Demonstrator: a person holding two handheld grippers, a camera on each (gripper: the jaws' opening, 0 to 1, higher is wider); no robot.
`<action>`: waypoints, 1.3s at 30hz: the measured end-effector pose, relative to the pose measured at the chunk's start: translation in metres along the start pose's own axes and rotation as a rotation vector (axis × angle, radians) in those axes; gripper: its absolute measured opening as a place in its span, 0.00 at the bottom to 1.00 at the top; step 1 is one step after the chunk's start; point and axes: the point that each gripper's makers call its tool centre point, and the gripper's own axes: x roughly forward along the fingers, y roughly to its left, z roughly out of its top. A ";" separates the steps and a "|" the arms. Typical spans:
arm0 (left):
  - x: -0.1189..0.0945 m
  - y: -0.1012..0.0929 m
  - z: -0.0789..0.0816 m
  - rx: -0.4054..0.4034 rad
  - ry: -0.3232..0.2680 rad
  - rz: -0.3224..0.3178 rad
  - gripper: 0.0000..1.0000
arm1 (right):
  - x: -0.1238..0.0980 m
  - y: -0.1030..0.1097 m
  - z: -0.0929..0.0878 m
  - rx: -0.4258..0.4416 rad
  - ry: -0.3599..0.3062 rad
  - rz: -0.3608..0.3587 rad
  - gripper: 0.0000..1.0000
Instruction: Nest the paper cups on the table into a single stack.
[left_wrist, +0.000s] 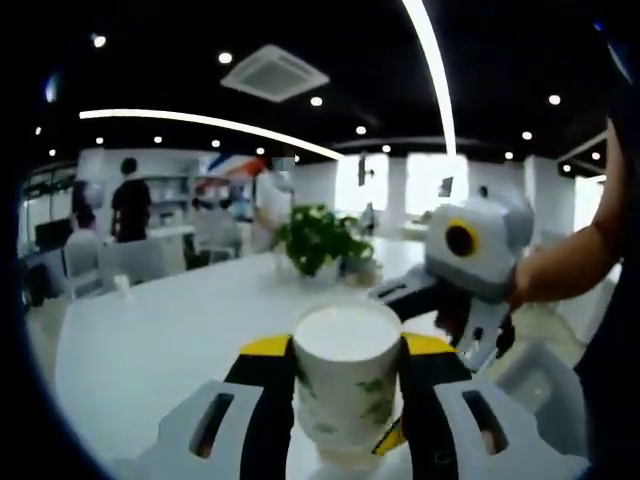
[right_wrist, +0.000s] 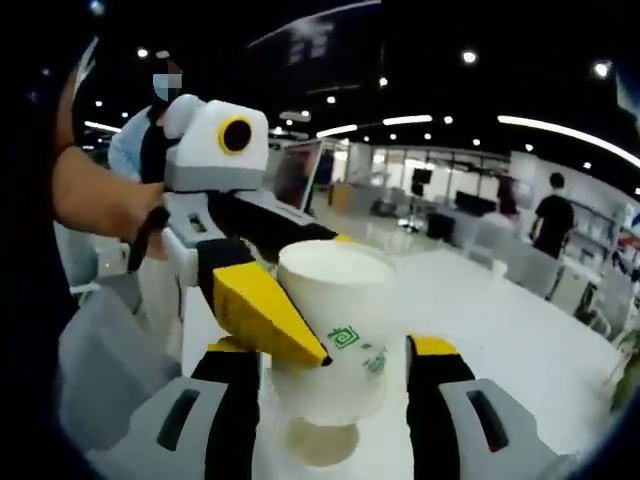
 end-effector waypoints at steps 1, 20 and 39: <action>-0.001 0.002 0.001 -0.001 -0.004 0.005 0.39 | -0.002 -0.003 0.001 0.001 -0.010 -0.019 0.81; -0.012 0.012 0.022 -0.115 -0.129 0.020 0.39 | -0.038 -0.021 0.004 0.214 -0.139 -0.084 0.79; -0.024 0.013 0.025 -0.219 -0.218 -0.012 0.39 | -0.037 0.016 0.020 0.395 -0.191 0.143 0.34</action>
